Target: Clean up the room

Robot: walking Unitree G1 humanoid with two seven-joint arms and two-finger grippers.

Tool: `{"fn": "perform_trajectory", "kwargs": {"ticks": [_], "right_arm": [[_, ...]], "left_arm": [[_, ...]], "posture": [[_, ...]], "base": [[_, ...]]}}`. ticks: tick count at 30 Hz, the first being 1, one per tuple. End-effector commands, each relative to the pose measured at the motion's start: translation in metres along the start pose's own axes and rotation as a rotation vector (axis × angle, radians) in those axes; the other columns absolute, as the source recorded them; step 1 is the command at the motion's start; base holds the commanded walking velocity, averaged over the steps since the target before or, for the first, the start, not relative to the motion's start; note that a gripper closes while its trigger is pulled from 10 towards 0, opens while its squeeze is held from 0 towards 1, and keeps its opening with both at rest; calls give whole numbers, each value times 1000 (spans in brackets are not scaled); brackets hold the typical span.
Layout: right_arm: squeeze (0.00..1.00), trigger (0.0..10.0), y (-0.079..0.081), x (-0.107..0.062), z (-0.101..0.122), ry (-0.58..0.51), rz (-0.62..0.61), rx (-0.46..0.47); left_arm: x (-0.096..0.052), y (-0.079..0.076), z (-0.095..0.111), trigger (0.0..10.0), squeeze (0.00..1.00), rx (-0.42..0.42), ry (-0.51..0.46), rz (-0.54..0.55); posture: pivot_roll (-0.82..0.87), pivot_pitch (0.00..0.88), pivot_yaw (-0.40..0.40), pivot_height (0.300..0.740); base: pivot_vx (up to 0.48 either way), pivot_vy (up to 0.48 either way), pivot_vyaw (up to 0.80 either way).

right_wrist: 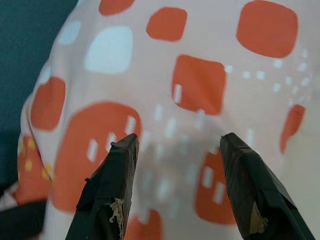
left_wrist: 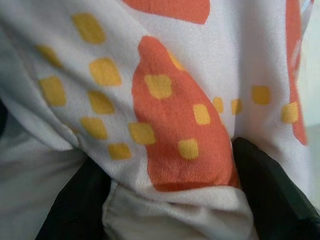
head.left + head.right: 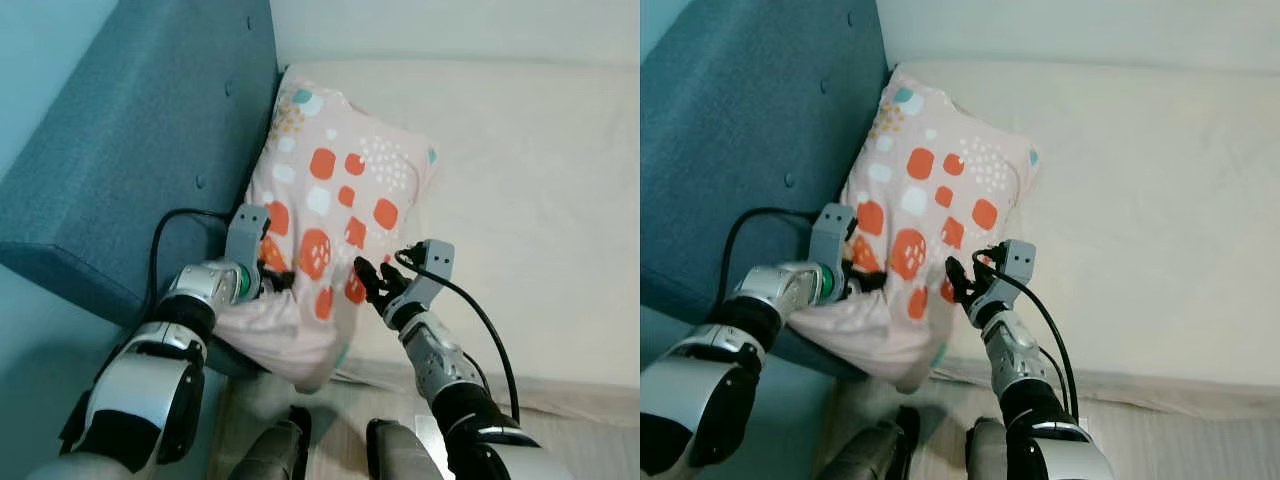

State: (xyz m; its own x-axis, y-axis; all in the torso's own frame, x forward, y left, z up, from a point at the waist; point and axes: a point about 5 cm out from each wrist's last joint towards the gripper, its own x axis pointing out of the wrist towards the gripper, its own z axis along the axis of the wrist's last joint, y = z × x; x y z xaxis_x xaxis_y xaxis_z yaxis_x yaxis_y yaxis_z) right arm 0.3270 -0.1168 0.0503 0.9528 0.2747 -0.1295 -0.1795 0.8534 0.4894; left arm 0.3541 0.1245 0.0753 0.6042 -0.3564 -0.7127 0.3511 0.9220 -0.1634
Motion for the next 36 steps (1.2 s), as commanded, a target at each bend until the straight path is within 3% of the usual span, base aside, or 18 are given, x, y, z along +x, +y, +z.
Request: {"fn": "perform_trajectory", "kwargs": {"ticks": [1,3,5,6,7,19,20,25,27,35,36], "right_arm": [[0,10000,0,-3,-10,29,-7,11],[0,10000,1,-3,-12,31,-7,12],[0,10000,2,-3,-12,32,-6,13],[0,10000,2,-3,-12,32,-6,13],[0,10000,2,-3,-13,32,-6,13],[0,10000,0,-3,-11,23,-15,13],[0,10000,-1,-3,-10,18,-24,11],[0,10000,-3,-4,-9,6,-57,5],[0,10000,-5,-4,-9,0,-72,1],[0,10000,-5,-5,-8,-7,-68,-16],[0,10000,-6,-5,-7,-12,-70,-21]], "left_arm": [[6,-6,-25,10000,0,-35,99,-54],[10,-10,-40,5294,0,-5,152,-65],[12,-11,-46,1961,0,10,165,-53],[12,-11,-46,1961,0,10,165,-53],[12,-11,-46,0,0,17,161,-37],[13,-19,-44,0,0,43,154,-66],[12,-27,-34,0,0,35,105,-93],[10,-38,-15,0,0,57,-6,-122],[5,-44,2,0,0,137,-126,-114],[-7,-54,20,0,0,235,-242,-108],[-14,-56,25,0,0,264,-280,-93]], "posture": [[109,197,128,740],[107,193,127,740],[106,191,126,740],[106,191,126,740],[102,189,126,740],[98,183,129,740],[94,181,128,740],[93,181,127,740],[92,180,126,740],[89,177,126,740],[86,174,124,740]], "base": [[0,0,0],[0,0,0],[0,0,0],[0,0,0],[0,0,0],[0,0,0],[0,0,0],[0,0,0],[0,0,0],[0,0,0],[0,0,0]]}}
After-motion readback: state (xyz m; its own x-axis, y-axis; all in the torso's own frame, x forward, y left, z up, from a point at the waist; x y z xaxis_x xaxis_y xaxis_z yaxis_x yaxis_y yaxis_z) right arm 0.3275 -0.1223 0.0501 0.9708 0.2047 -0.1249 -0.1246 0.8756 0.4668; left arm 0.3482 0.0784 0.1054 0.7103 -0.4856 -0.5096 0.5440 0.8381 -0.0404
